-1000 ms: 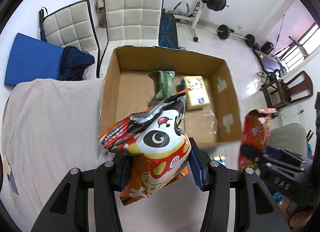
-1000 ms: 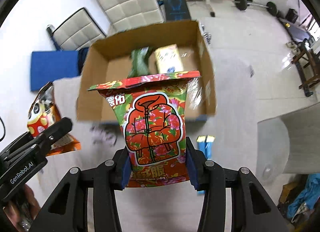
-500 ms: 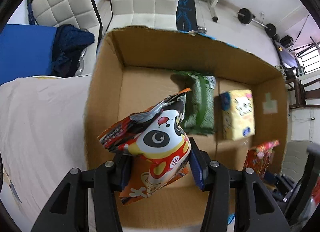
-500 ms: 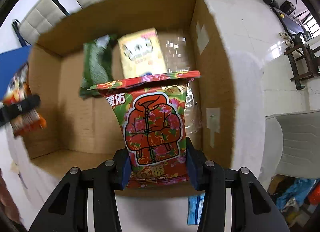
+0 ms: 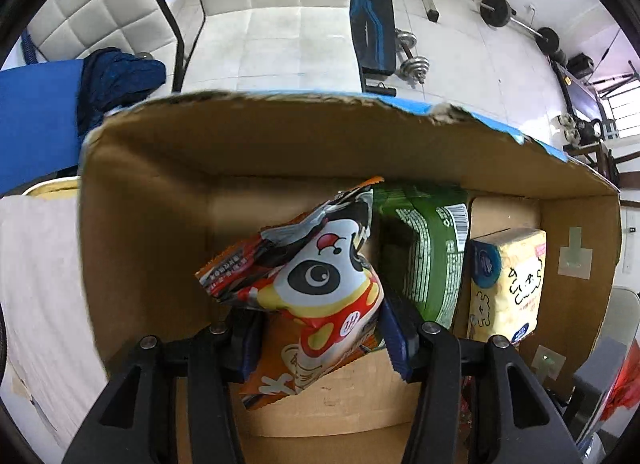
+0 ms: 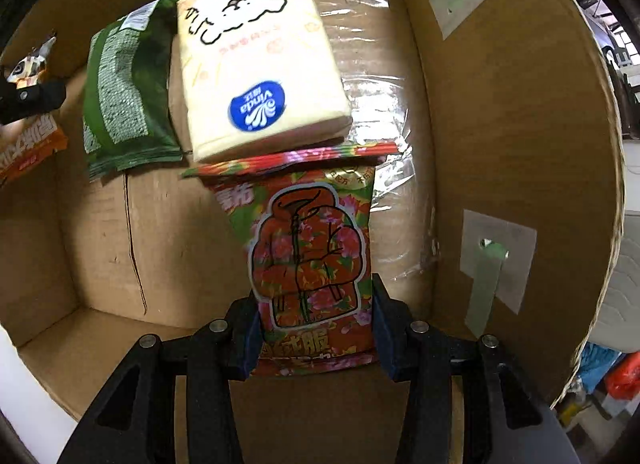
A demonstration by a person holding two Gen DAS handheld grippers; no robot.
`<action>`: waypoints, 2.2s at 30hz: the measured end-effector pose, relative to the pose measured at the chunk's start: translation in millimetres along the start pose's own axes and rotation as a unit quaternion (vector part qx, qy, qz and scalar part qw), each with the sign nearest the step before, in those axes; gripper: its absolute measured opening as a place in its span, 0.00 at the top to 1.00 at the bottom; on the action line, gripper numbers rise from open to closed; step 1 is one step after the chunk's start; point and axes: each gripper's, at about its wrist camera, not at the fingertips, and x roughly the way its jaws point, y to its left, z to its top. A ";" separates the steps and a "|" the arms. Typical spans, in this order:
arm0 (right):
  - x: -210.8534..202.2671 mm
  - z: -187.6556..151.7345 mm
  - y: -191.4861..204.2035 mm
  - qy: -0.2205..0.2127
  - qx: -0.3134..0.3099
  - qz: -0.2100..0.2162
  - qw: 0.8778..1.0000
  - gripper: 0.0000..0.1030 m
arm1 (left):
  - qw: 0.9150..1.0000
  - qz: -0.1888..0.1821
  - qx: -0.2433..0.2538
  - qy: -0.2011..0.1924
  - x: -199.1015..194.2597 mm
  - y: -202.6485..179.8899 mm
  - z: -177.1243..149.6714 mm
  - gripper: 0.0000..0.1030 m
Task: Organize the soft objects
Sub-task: 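Carry both bags into the box and open both grippers to release, then grasp the lavender towel with the left gripper while the right grasps the blue tube packet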
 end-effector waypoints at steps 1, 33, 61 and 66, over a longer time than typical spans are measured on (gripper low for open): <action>-0.9 1.3 -0.3 0.002 0.000 -0.001 1.000 0.52 | 1.000 0.001 -0.001 0.000 0.8 0.1 1.1 0.53; -121.9 -79.2 -17.9 -0.134 0.009 0.035 0.990 0.00 | 0.992 0.015 -0.037 -0.120 -109.8 29.6 -144.7 0.03; 28.1 -177.3 -91.6 -0.012 0.076 0.010 0.997 0.00 | 0.994 0.058 -0.097 -0.003 16.5 65.1 -226.0 0.03; 38.2 -174.8 -86.3 -0.005 0.068 0.000 0.998 0.00 | 0.994 0.056 -0.089 0.019 42.1 67.3 -212.2 0.03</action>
